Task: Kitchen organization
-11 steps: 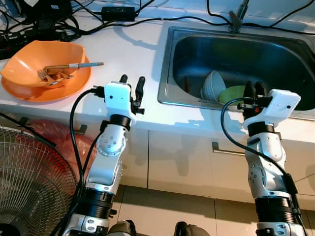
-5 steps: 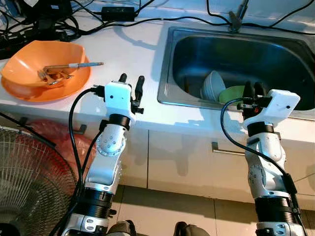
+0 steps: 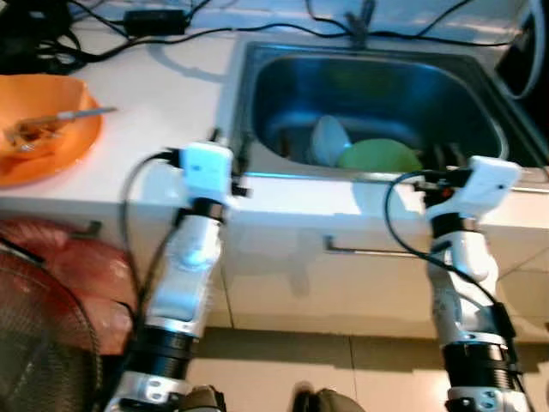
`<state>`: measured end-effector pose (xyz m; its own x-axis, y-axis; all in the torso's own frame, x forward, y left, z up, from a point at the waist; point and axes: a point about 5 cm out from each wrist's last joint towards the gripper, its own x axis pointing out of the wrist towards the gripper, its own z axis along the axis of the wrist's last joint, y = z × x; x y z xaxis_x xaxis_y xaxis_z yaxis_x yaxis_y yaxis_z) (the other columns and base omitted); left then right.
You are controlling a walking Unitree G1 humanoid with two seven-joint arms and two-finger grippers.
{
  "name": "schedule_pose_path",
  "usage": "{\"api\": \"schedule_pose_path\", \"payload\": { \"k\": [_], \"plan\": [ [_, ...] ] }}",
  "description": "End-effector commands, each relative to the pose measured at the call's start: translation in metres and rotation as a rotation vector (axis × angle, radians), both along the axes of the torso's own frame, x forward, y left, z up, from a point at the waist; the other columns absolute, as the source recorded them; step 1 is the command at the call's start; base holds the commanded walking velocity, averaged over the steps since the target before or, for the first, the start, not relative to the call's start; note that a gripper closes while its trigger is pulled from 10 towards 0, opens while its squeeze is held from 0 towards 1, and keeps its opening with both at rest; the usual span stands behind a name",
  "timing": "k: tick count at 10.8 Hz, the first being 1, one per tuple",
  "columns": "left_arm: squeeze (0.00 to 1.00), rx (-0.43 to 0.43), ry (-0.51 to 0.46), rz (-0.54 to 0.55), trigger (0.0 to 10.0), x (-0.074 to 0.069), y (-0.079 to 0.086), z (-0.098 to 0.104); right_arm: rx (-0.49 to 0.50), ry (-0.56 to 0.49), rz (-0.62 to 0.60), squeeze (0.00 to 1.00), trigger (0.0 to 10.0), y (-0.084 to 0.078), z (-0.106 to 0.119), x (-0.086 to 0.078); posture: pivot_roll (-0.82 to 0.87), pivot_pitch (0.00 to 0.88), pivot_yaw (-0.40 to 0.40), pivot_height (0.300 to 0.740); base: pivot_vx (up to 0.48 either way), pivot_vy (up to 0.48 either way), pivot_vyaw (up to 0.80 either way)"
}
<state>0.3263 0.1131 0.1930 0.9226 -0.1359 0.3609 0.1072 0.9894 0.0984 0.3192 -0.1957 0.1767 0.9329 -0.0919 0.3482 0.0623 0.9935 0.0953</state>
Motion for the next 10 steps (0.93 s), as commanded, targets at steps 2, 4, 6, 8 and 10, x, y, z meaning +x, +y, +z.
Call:
{"api": "schedule_pose_path", "payload": {
  "k": [2,4,6,8,10],
  "plan": [
    [0.0,-0.002,0.0,-0.015,10.0,-0.0013,-0.0073,-0.0008,-0.01,0.005,-0.025,0.0,10.0,-0.007,-0.0004,-0.0012,0.02,0.16,-0.016,0.74,0.0,-0.289,0.0],
    [0.0,-0.003,-0.001,-0.015,10.0,-0.0012,-0.0072,-0.0005,-0.009,0.006,-0.024,0.0,10.0,-0.0072,-0.0006,-0.0013,0.02,0.16,-0.016,0.74,0.0,-0.285,0.0],
    [0.0,-0.003,-0.001,-0.011,10.0,-0.0001,-0.0064,0.0,-0.007,0.006,-0.019,0.0,10.0,-0.0068,-0.0006,-0.0005,0.03,0.159,-0.016,0.74,0.0,-0.287,0.0],
    [0.0,-0.003,-0.001,-0.011,10.0,-0.0001,-0.0064,0.0,-0.007,0.006,-0.019,0.0,10.0,-0.0068,-0.0006,-0.0005,0.03,0.159,-0.016,0.74,0.0,-0.285,0.0],
    [0.0,-0.005,0.001,-0.014,10.0,0.0001,-0.0064,-0.0008,-0.025,0.01,-0.017,0.0,10.0,-0.0059,-0.0015,-0.0007,0.02,0.153,-0.014,0.74,0.0,-0.142,0.0]
  ]
}}
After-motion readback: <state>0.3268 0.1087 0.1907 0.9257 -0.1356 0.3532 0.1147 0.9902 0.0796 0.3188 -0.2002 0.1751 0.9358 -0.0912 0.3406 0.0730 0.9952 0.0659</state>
